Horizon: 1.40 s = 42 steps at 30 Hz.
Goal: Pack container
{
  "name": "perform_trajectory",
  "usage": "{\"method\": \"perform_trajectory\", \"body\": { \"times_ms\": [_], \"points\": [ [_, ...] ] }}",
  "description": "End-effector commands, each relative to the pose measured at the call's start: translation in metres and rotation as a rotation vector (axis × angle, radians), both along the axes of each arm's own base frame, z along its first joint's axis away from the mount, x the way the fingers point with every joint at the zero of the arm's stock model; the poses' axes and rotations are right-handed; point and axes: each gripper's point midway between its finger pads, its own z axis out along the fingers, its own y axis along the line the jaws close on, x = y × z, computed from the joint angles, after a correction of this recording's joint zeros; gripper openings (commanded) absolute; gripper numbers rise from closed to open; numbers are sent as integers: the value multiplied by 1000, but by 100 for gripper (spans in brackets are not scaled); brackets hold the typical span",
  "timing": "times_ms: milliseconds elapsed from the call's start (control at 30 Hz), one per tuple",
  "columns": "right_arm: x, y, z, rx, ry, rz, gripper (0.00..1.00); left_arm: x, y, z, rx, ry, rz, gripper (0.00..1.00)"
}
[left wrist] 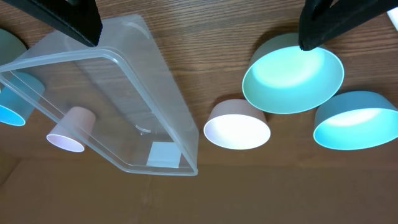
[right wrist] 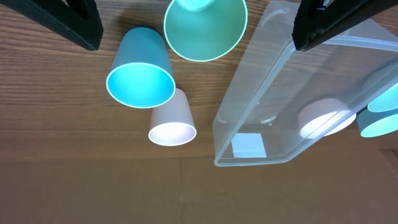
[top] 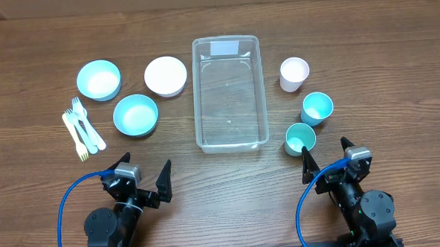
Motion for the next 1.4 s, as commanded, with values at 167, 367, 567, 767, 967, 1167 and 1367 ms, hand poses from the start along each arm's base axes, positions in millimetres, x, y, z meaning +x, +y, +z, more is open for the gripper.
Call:
{"method": "perform_trajectory", "body": {
  "times_ms": [167, 367, 567, 767, 967, 1167, 1367],
  "points": [
    [0, 1, 1, 3, -9, 5, 100, 1, 2, 0, -15, -4, 14, 100],
    [0, 1, 1, 3, -9, 5, 100, 1, 2, 0, -15, -4, 15, 100],
    [0, 1, 1, 3, -9, 5, 100, 1, 2, 0, -15, -4, 15, 100],
    [0, 1, 1, 3, -9, 5, 100, 1, 2, 0, -15, -4, 15, 100],
    [0, 1, 1, 3, -9, 5, 100, 1, 2, 0, -15, -4, 15, 100],
    [0, 1, 1, 3, -9, 5, 100, 5, 10, 12, 5, -60, 58, 100],
    [0, 1, 1, 3, -9, 5, 100, 7, 11, 19, 20, -53, 59, 100]
  ]
}}
